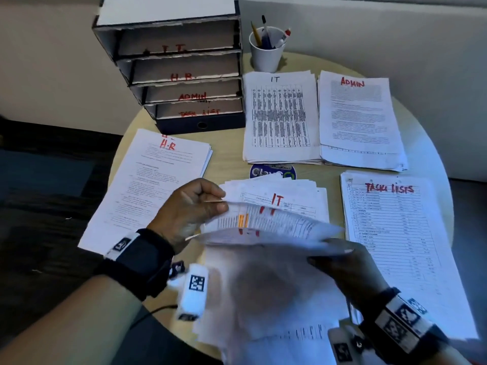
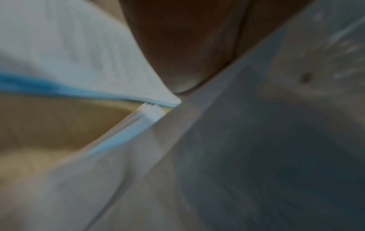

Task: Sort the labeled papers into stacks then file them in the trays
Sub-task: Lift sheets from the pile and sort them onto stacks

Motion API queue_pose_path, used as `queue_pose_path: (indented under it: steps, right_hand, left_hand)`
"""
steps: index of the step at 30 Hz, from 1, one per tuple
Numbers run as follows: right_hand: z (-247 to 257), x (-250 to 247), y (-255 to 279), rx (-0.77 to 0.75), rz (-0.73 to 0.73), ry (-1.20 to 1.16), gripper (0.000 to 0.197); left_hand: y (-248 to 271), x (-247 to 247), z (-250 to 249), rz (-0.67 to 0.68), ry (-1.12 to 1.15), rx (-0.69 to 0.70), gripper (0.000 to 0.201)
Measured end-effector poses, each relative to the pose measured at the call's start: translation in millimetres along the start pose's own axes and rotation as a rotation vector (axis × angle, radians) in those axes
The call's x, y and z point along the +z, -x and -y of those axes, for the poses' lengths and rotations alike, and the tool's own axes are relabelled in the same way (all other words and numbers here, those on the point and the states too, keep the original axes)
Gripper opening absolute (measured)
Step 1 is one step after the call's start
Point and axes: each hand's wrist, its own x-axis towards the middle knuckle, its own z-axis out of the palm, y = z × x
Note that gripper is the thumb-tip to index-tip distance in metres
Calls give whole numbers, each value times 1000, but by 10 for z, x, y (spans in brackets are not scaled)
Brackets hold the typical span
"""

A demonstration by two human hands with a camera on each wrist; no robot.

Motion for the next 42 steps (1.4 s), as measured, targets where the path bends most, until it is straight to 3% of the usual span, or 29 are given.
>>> queue_pose_path:
  steps: [2,4,6,8,9,13,15,17,20,22,25,28,30,34,36,39,42]
  right_hand:
    - [-143,-176,144,-39,-47,178,33]
    - [-185,-334,183,-19,-2,131,28]
    - [-360,-500,265,29,0,76,58]
    - [-488,-603,364,1,-111,32,63]
    - [-492,-582,385,6,-149,-19,65]
    - [-692,-597,382,28,-267,-37,65]
    - [-765,-597,381,35,-315,144,59]
    - [-800,-577,398,76,-276,182,66]
    - [-724,-551,450,11,-172,210,45]
    - [-610,-534,486,-24,-60,241,28]
    - [-595,-608,491,-21,16,312,42]
    - [-605,-626,450,-51,3,208,54]
    - [-578,-605,394,-81,-18,135,64]
    - [-406,-513,176,-76,-61,58,66]
    - [-323,-446,25,-64,-116,158,55]
    - [-231,-327,-137,-15,-242,276,20]
    - [-226,-230,-147,5,-293,262,17]
  left_hand:
    - [-192,-41,107,-7,145,-190,9]
    - [-374,-64,263,-102,124,-279,19]
    - [-516,-7,399,-123,-332,-192,17]
    - [-605,72,525,-26,-889,-123,20]
    - [-643,135,561,13,-1056,-110,29]
    - [-728,378,640,-12,-1276,-170,43]
    - [-725,458,677,-46,-1264,-214,46]
    - [-688,492,687,-71,-1217,-156,23]
    - [-560,451,683,-70,-1083,-37,28]
    - [-412,345,690,-62,-898,-2,18]
    - [-185,225,653,-116,-588,-16,5]
    - [-23,177,514,-221,-338,-46,14]
    - [42,142,410,-237,-252,-13,14]
    - [91,77,296,-241,-187,27,17]
    - [92,63,307,-246,-201,25,18]
    - [58,26,362,-271,-173,-15,25]
    - [4,25,439,-284,-170,-71,3]
